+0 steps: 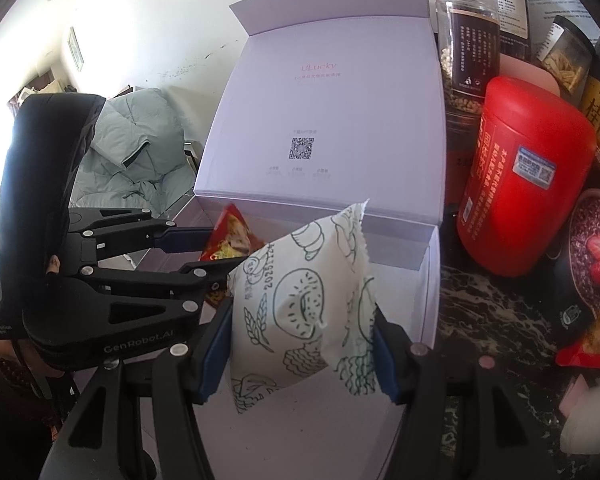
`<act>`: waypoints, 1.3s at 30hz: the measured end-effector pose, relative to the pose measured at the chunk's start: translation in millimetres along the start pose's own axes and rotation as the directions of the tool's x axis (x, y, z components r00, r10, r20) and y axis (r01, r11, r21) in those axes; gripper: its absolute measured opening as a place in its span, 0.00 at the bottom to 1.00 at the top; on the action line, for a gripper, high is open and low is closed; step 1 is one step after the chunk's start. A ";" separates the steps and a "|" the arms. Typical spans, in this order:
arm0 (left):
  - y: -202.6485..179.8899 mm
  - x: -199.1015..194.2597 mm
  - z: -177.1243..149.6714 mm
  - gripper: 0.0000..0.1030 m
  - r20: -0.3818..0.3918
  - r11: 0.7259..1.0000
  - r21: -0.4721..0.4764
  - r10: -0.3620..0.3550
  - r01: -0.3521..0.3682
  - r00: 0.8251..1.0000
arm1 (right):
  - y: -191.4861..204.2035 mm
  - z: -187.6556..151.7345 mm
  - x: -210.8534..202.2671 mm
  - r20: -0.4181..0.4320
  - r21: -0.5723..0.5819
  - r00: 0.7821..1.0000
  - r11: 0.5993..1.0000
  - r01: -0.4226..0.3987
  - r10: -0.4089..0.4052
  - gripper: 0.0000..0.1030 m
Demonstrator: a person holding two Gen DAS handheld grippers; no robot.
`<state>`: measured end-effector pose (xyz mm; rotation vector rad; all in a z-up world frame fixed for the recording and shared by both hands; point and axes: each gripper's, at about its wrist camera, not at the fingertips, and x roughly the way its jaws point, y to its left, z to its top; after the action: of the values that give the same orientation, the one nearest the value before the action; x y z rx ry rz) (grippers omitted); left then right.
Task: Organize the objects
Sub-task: 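Lower and open left gripper on red packet while right releases white bag in box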
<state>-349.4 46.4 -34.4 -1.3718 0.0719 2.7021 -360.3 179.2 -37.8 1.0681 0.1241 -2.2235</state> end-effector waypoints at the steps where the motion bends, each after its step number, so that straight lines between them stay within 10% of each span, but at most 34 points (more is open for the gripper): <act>1: 0.9 0.9 0.0 0.31 -0.004 1.000 -0.004 0.000 0.000 1.000 | 0.2 -0.1 -0.4 0.005 -0.001 1.000 1.000 -0.002 0.002 0.60; 39: 4.2 -68.7 2.5 0.60 0.058 0.997 -0.044 0.066 -0.064 0.996 | 19.0 7.2 -74.7 0.082 0.060 0.984 0.987 0.152 -0.157 0.73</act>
<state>-311.7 37.1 22.6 -1.3216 0.0556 2.8113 -320.2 200.9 24.8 1.0188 0.1133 -2.4211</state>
